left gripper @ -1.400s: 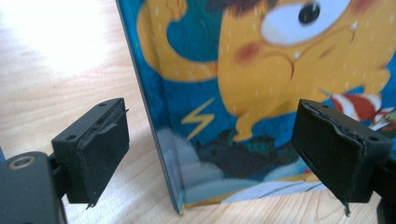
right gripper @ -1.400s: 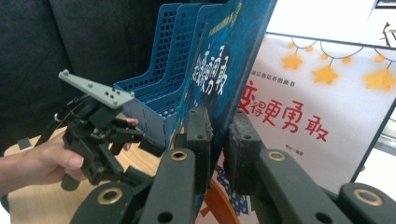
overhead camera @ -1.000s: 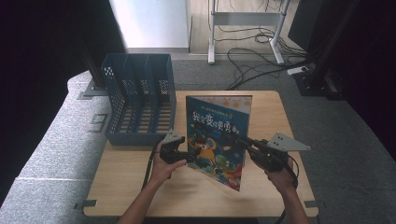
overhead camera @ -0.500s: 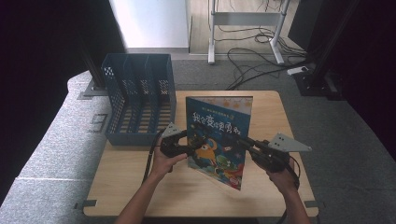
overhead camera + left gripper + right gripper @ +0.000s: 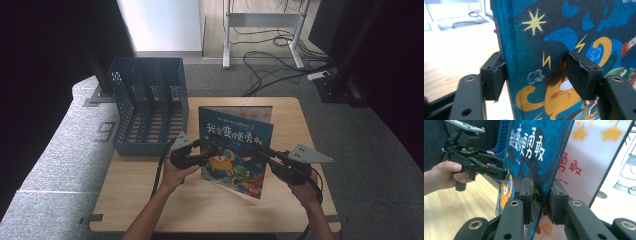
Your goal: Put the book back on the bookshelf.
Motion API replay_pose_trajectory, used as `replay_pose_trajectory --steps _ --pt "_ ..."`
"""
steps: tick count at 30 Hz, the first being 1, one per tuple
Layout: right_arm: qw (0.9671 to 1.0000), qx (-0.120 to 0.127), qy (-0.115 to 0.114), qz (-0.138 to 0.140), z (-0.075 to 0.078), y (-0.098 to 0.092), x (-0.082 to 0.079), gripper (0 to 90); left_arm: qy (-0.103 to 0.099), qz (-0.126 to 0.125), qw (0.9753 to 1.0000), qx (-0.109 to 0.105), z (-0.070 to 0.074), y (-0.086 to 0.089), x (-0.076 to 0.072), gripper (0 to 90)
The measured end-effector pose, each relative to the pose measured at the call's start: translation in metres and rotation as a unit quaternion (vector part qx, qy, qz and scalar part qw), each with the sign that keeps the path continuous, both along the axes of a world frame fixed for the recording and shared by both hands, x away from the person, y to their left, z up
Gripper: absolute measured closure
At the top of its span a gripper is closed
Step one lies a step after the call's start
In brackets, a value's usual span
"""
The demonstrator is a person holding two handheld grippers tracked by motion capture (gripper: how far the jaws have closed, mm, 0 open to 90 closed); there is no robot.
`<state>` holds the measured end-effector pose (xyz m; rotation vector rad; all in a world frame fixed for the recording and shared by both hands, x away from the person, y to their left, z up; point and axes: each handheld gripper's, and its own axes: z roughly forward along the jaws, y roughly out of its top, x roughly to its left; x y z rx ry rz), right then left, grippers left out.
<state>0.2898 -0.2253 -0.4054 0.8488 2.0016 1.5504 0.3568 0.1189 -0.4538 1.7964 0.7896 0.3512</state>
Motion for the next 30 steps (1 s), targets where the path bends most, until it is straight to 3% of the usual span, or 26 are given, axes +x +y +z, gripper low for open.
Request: replay_pose_trajectory --steps 4,11,15,18,22,30 --pt "0.9999 -0.007 0.005 -0.005 -0.006 -0.003 0.002 71.3 -0.008 -0.016 0.9998 -0.010 -0.001 0.004 -0.005 39.1" --pt "0.9998 -0.016 0.002 -0.009 -0.013 -0.002 0.005 67.9 -0.021 -0.027 0.9994 -0.004 0.001 0.006 -0.009 39.0" --pt "0.9997 -0.024 0.001 -0.010 -0.017 -0.002 0.008 64.2 -0.027 -0.037 0.9988 -0.017 0.002 0.008 -0.010 39.8" --pt "0.9997 -0.022 0.004 -0.013 -0.019 -0.003 0.011 63.8 -0.024 -0.048 0.9982 -0.028 0.005 0.010 -0.010 41.2" --pt "0.9996 -0.022 0.008 -0.015 -0.020 -0.003 0.014 60.4 -0.029 -0.047 0.9983 -0.016 0.007 0.008 -0.011 41.6" --pt "0.9998 -0.016 0.005 -0.006 -0.023 -0.004 0.020 58.3 -0.023 -0.055 0.9977 -0.031 0.006 0.010 -0.007 42.1"
